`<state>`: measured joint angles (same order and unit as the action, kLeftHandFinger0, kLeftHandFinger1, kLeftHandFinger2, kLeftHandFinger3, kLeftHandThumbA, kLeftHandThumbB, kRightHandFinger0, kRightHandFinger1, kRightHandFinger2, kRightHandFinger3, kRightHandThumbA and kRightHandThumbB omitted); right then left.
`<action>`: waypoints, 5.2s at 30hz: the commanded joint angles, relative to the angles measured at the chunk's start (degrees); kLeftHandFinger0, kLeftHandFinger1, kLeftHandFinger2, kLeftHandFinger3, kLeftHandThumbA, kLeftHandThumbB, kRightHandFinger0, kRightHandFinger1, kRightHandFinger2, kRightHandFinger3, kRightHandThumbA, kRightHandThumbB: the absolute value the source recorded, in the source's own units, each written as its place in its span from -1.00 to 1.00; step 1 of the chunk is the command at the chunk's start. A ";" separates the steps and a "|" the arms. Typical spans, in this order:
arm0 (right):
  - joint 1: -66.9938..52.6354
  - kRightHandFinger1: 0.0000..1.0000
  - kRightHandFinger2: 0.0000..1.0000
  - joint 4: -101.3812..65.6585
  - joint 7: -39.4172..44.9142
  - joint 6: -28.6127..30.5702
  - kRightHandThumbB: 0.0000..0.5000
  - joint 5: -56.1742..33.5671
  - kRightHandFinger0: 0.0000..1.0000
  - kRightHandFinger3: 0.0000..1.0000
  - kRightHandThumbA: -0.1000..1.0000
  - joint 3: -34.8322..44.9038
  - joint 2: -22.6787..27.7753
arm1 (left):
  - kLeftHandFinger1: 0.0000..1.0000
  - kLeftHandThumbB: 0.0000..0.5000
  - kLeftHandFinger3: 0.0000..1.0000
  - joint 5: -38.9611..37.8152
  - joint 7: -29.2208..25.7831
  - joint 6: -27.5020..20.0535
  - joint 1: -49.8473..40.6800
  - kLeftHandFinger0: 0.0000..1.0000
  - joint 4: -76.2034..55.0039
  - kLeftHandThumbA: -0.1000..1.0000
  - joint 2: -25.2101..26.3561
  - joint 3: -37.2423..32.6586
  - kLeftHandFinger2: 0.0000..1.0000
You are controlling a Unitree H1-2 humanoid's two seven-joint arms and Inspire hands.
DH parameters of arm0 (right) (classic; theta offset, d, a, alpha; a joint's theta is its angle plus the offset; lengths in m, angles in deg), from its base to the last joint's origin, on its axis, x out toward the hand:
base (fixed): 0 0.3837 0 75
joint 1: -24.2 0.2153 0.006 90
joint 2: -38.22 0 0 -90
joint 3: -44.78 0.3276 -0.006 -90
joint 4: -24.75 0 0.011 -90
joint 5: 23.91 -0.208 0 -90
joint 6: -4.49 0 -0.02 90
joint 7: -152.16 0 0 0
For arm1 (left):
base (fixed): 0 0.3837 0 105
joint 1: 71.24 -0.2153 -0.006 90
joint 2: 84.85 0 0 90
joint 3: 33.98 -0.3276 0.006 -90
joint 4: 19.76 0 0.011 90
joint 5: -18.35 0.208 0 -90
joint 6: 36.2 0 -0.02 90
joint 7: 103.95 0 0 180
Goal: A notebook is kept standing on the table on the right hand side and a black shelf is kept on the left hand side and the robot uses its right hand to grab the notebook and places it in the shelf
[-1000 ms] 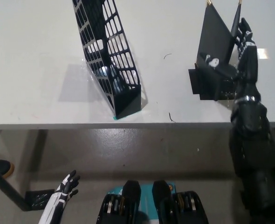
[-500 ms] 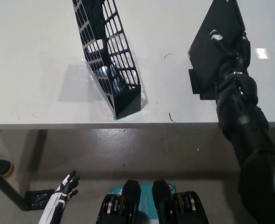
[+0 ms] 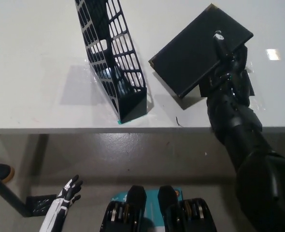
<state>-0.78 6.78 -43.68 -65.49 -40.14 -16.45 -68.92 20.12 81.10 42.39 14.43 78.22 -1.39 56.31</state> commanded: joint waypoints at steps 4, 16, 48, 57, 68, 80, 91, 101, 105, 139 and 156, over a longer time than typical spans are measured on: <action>-2.46 -0.47 0.23 -23.03 -2.40 2.90 -0.83 6.89 -1.00 0.37 -1.00 -8.87 -1.52 | 1.00 -0.46 1.00 -0.71 0.65 -1.58 0.19 1.00 -1.18 1.00 0.78 0.09 1.00; -9.52 -0.74 0.00 -62.04 -4.76 -5.48 -0.69 26.00 -1.00 0.45 -1.00 -19.61 -3.11 | 1.00 -0.42 1.00 0.05 0.39 -1.99 0.55 1.00 -0.52 1.00 1.04 0.04 1.00; -1.78 -0.84 0.14 -67.52 -7.48 -13.71 -0.59 37.08 -1.00 0.46 -1.00 -31.00 -10.07 | 1.00 -0.51 1.00 0.74 0.46 -2.71 0.31 1.00 -0.09 1.00 1.17 -0.37 1.00; -1.43 -0.65 0.31 -56.09 -11.91 -12.70 -0.65 40.41 -1.00 0.46 -1.00 -31.97 -11.55 | 1.00 -0.40 1.00 0.60 0.52 -2.01 0.10 1.00 -0.36 1.00 1.12 -0.50 1.00; 0.05 -0.69 0.22 -44.56 -17.50 -6.87 -0.63 41.11 -1.00 0.45 -1.00 -32.91 -11.78 | 1.00 -0.43 1.00 -0.52 1.55 -3.27 0.08 1.00 0.13 1.00 1.58 -0.73 1.00; 1.72 -0.66 0.26 -36.21 -20.50 -5.05 -0.65 39.77 -1.00 0.52 -1.00 -32.31 -12.01 | 1.00 -0.39 1.00 -0.95 2.20 -2.09 0.13 1.00 -0.21 1.00 1.62 -0.52 1.00; 10.85 -0.84 0.19 -10.72 -25.69 1.83 -0.64 36.19 -1.00 0.39 -1.00 -31.03 -13.17 | 1.00 -0.30 1.00 -0.25 2.14 -1.70 -0.16 1.00 -0.21 1.00 1.56 -0.78 1.00; 13.16 1.00 1.00 -2.65 -16.93 6.91 0.21 29.91 0.69 1.00 0.52 -29.69 -13.51 | 1.00 -0.35 1.00 0.05 2.25 -0.47 0.12 1.00 -0.96 1.00 1.51 -1.11 1.00; 12.26 1.00 1.00 -3.46 -13.01 6.91 0.46 29.61 1.00 1.00 0.96 -31.38 -12.99 | 1.00 -0.35 1.00 -0.07 2.19 -0.60 -0.03 1.00 -0.95 1.00 1.61 -1.00 1.00; -12.97 1.00 1.00 -92.45 4.68 -16.88 0.85 28.74 1.00 1.00 1.00 -33.54 8.23 | 1.00 -0.27 1.00 1.67 0.96 -2.24 -0.29 1.00 0.07 1.00 1.91 -0.77 1.00; -57.41 1.00 1.00 -104.70 2.86 -8.44 0.75 27.62 1.00 1.00 1.00 -42.21 7.16 | 1.00 -0.34 1.00 0.81 0.76 -2.20 -0.30 1.00 -0.56 1.00 1.30 -0.35 1.00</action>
<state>-42.42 -73.33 -49.57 -72.94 -9.22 -52.99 -64.33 20.35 82.43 42.58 14.15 78.72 -0.81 55.66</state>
